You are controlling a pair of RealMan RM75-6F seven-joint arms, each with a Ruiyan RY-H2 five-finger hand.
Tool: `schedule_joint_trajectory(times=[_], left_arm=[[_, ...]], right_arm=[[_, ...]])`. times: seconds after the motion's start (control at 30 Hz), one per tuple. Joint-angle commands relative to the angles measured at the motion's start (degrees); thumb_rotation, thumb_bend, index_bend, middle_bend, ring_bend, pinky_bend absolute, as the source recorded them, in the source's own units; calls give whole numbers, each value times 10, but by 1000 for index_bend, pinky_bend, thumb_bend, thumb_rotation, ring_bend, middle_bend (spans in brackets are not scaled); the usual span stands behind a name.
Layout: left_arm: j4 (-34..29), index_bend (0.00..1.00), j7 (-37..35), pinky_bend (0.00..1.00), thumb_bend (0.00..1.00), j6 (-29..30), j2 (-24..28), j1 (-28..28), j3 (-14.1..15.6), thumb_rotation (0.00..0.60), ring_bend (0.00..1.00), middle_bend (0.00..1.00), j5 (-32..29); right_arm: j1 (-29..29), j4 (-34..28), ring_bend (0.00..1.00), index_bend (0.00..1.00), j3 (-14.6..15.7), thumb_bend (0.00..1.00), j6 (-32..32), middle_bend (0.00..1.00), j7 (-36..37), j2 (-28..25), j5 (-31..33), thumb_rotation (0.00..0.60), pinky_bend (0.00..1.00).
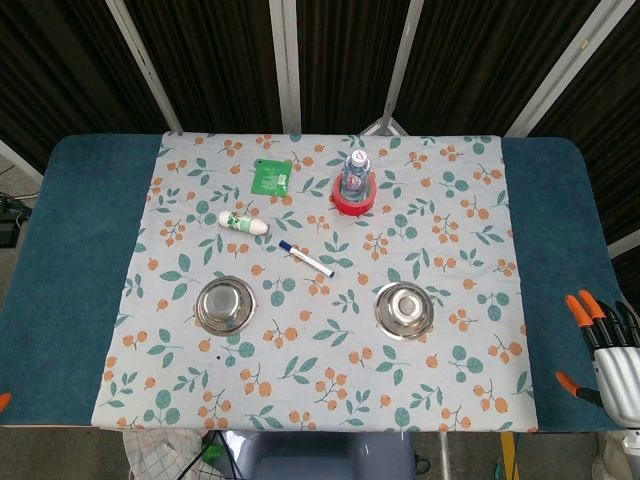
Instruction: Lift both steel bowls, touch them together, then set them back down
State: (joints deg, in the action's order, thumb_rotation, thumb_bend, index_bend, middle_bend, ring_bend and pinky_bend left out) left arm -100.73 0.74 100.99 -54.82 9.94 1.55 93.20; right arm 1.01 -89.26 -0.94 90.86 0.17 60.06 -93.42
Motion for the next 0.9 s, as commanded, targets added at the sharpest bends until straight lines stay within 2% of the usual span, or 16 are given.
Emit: schedule_joint_trajectory(times=[0.03, 0.5, 0.63, 0.9], left_arm=[[-2, 106, 3, 9, 9, -6, 1, -1, 1, 600, 0, 0, -2], [3, 106, 4, 9, 8, 7, -6, 1, -3, 600, 0, 0, 5], [7, 106, 24, 9, 8, 16, -14, 5, -14, 600, 0, 0, -13], [6, 106, -5, 9, 8, 17, -4, 9, -4, 600, 0, 0, 1]], right_arm=[[0, -1, 95, 75, 0, 0, 2, 7, 11, 2, -2, 600, 0], [0, -2, 97, 81, 2, 0, 8, 10, 31, 8, -11, 600, 0], [7, -4, 98, 83, 9, 0, -15, 11, 57, 9, -8, 600, 0], [25, -32, 98, 91, 15, 0, -52, 10, 95, 5, -7, 600, 0]])
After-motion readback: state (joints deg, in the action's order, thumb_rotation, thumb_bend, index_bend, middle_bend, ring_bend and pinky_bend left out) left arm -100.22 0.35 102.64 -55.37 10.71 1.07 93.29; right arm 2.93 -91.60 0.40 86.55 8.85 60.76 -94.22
